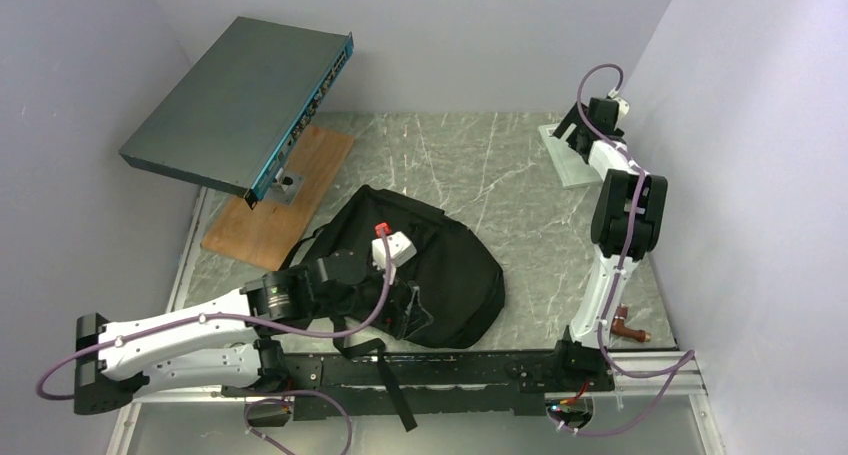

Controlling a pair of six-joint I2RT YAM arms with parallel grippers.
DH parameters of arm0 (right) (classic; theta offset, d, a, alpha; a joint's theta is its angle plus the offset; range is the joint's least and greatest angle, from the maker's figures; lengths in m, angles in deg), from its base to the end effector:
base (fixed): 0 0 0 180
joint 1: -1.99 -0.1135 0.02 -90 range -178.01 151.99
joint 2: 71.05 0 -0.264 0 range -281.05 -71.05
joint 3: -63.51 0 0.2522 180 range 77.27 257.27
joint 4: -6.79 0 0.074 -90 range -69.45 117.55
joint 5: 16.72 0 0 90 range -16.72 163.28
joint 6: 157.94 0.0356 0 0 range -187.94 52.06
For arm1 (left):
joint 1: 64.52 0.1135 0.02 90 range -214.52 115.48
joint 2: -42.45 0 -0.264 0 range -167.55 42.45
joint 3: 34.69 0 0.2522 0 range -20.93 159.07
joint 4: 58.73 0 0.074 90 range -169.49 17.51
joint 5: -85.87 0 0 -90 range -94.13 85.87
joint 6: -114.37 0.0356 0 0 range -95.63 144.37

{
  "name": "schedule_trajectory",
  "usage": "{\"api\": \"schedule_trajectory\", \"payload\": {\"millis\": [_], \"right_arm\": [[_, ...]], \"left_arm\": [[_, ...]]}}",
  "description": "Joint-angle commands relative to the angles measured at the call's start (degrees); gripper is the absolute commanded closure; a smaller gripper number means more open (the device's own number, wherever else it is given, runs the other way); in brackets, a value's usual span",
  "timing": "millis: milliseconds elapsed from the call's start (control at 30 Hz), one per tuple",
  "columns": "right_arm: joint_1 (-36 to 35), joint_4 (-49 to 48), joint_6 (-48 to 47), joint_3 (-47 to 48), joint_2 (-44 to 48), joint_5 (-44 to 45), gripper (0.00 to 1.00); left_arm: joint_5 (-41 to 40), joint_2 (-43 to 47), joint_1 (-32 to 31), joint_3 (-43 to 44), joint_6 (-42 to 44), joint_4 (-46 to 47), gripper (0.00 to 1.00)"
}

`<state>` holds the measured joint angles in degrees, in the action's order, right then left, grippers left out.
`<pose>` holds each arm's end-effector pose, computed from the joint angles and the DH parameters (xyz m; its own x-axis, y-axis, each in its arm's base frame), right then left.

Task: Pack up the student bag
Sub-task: Move the book to the center of the board.

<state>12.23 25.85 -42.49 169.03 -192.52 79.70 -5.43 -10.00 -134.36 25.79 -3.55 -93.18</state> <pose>0.4814 -0.0910 0.2066 -0.3952 0.5053 -0.7671 0.4835 0.8245 0.2940 0.0721 -0.1940 0.3093 -0.5717 0.1988 -0.7960 0.7513 0.5169 -0.4104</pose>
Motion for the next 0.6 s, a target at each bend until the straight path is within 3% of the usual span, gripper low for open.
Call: {"api": "schedule_trajectory", "payload": {"millis": [0,167,300,467,567], "right_arm": [[2.16,2.79,-2.00,10.31,-4.97,3.03,0.00],[5.15,10.72,-0.85,24.97,-14.70,1.73,0.00],[6.48,12.86,-2.68,31.19,-19.82,-0.41,0.00],[7.25,15.05,-3.10,31.88,-22.28,-5.39,0.02],[7.05,13.25,-3.21,26.58,-19.87,-8.22,0.15]], "left_arm": [[1.47,4.93,-0.12,-1.21,-0.14,0.20,0.00],[-0.72,6.73,-0.12,-0.70,-0.46,-2.25,0.00],[-0.52,6.38,-0.12,-0.66,-1.00,-2.45,0.01],[0.22,3.72,-0.12,0.66,-0.55,-2.05,0.01],[0.51,1.60,-0.12,2.62,0.28,-2.56,0.01]]}}
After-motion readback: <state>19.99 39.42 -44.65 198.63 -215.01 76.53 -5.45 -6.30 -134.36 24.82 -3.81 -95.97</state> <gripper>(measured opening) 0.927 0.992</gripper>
